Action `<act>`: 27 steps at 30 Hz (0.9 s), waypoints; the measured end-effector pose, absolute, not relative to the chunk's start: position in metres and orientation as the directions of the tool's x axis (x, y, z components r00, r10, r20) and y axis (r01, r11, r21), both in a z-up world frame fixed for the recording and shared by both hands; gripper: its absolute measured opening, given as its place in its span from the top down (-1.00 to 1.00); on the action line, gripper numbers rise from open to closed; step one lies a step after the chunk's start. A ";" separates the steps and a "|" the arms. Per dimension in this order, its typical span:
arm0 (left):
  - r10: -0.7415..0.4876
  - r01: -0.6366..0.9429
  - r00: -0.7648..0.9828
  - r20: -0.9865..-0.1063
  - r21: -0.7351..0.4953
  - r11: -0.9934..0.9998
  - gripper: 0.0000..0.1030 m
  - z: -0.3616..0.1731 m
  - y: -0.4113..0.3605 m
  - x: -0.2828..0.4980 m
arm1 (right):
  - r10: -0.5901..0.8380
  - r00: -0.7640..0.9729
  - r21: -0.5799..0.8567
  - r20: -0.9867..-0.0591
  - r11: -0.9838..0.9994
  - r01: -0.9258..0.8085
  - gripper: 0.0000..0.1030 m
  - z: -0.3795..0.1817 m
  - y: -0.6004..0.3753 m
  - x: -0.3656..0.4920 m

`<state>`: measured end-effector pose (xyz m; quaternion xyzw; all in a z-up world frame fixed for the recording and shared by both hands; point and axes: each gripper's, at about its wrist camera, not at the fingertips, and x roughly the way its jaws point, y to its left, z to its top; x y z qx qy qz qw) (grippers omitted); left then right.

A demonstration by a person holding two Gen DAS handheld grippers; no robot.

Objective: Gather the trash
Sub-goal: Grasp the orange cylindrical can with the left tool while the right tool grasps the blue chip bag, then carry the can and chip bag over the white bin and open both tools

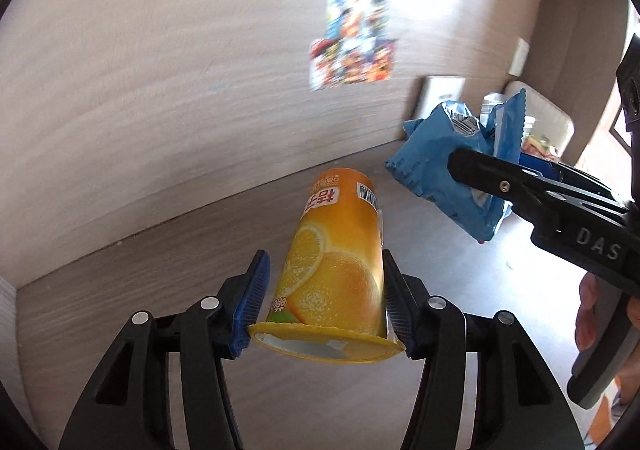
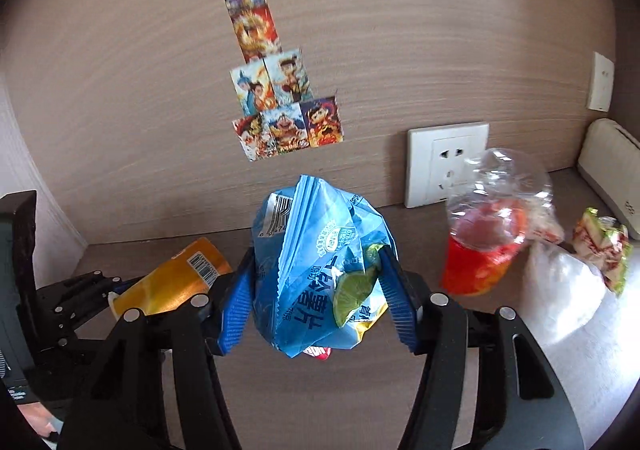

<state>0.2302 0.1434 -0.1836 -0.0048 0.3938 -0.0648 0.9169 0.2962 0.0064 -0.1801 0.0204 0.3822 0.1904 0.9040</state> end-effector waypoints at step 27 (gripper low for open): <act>-0.485 0.606 0.558 -0.673 -0.069 0.793 -0.06 -0.150 -0.167 0.097 | -0.037 0.743 0.126 -0.668 0.979 0.162 -0.18 -0.116 -0.282 0.052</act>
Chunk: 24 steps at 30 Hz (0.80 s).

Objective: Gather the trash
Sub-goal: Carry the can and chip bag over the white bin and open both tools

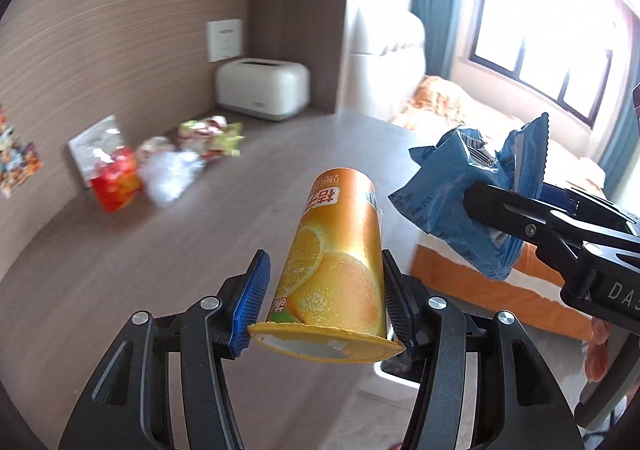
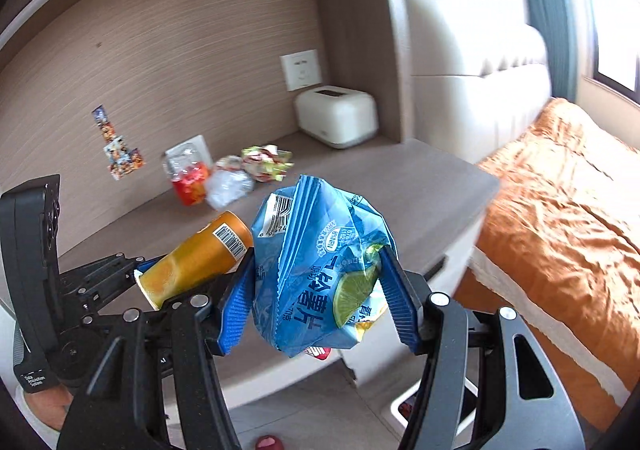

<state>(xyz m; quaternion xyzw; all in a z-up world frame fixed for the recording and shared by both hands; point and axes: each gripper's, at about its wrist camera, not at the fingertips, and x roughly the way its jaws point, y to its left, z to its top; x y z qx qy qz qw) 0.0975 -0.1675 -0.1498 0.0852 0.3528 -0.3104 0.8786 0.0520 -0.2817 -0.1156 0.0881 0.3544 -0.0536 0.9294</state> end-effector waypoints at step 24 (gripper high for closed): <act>-0.532 0.834 0.280 -0.799 -0.072 0.547 -0.06 -0.342 -0.352 0.020 | -0.208 0.565 0.120 -0.798 0.865 0.488 -0.19 -0.266 -0.433 -0.069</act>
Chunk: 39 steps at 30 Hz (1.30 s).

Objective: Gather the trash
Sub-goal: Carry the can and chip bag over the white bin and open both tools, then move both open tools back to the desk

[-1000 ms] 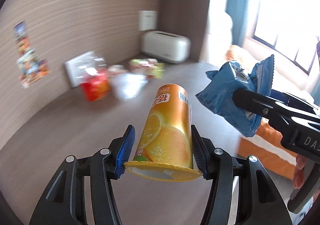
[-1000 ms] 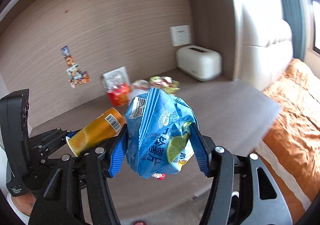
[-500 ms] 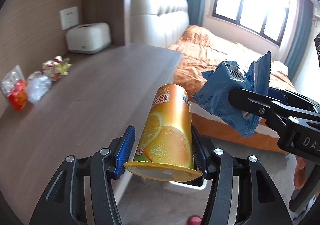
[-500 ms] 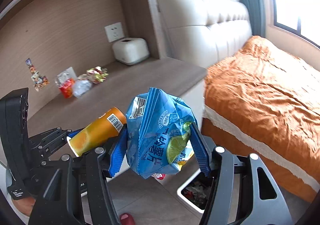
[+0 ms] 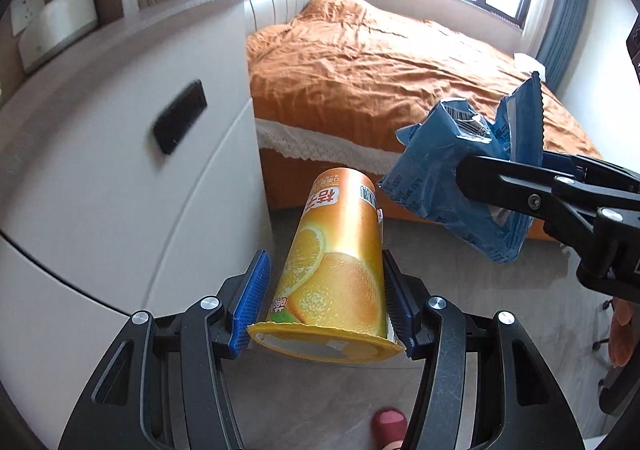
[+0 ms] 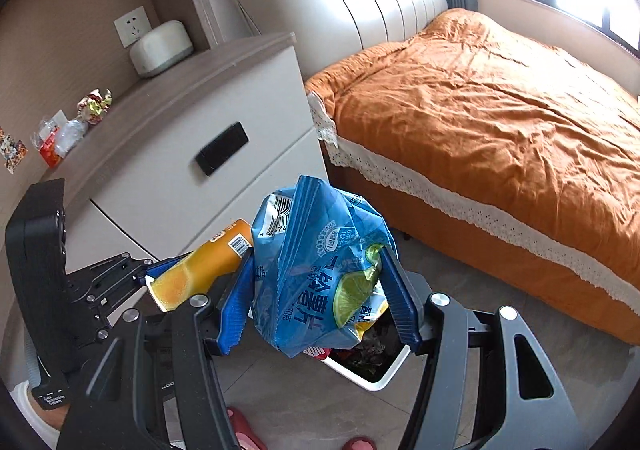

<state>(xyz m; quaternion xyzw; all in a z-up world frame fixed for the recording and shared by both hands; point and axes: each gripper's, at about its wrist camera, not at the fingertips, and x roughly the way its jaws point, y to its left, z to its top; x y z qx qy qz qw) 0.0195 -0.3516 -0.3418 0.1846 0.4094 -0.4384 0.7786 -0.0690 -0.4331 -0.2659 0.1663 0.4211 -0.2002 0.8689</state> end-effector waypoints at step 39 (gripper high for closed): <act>-0.400 0.827 0.180 -0.899 -0.082 0.557 -0.91 -0.568 -0.397 0.045 | -0.179 0.387 0.082 -0.904 0.818 0.569 -0.91 -0.502 -0.491 -0.081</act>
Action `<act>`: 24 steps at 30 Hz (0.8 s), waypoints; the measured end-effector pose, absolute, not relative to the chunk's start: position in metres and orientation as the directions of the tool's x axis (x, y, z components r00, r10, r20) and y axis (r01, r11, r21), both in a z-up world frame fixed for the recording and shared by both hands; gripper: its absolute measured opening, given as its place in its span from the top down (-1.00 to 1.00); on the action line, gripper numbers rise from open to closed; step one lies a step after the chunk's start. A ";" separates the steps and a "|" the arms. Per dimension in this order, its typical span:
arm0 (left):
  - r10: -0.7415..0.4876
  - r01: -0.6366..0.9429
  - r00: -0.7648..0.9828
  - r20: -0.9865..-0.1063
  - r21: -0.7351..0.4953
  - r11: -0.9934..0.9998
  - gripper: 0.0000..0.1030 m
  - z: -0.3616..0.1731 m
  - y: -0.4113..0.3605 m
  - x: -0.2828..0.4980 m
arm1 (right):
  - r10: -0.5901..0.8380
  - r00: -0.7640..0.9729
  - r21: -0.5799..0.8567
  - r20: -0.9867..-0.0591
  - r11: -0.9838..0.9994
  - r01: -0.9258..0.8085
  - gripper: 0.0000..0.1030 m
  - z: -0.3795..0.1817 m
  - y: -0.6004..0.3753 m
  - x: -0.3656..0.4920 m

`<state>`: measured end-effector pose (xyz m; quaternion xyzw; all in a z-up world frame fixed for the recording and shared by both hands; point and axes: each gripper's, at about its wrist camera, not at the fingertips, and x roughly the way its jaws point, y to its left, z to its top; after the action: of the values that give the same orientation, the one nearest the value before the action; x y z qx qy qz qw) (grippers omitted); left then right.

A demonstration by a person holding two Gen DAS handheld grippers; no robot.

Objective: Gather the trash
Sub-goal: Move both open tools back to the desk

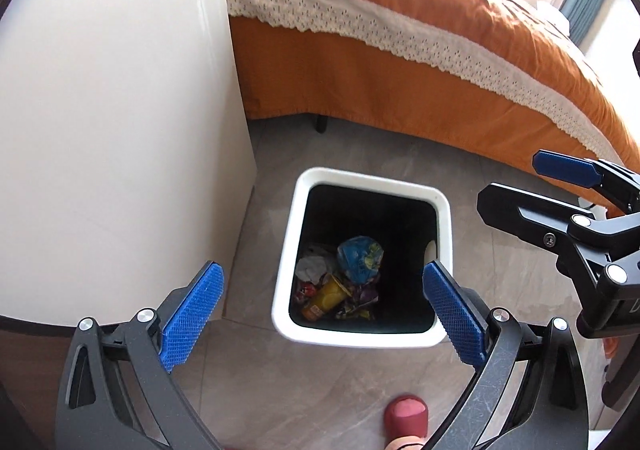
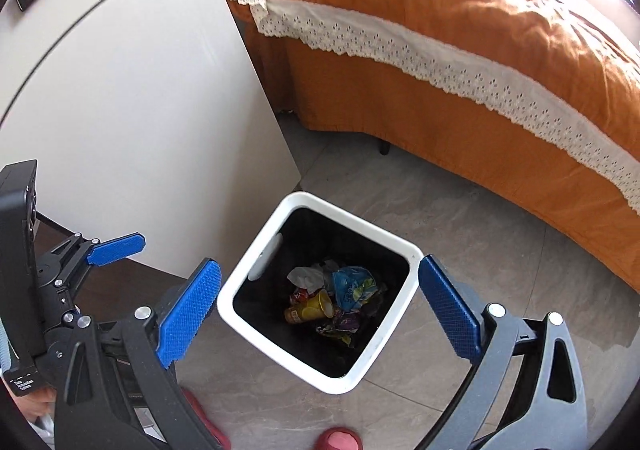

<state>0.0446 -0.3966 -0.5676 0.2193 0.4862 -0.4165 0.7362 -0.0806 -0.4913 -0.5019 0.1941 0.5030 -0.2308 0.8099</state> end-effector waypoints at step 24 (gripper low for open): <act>-0.520 0.676 0.462 -0.718 -0.095 0.731 -0.91 -0.274 -0.316 0.001 | -0.177 0.716 0.195 -0.675 0.894 0.404 -0.91 -0.212 -0.424 -0.076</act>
<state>0.0013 -0.3160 -0.2737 0.1020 0.3808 -0.3522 0.8489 -0.0757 -0.4242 -0.2124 0.1666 0.3411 -0.1593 0.9113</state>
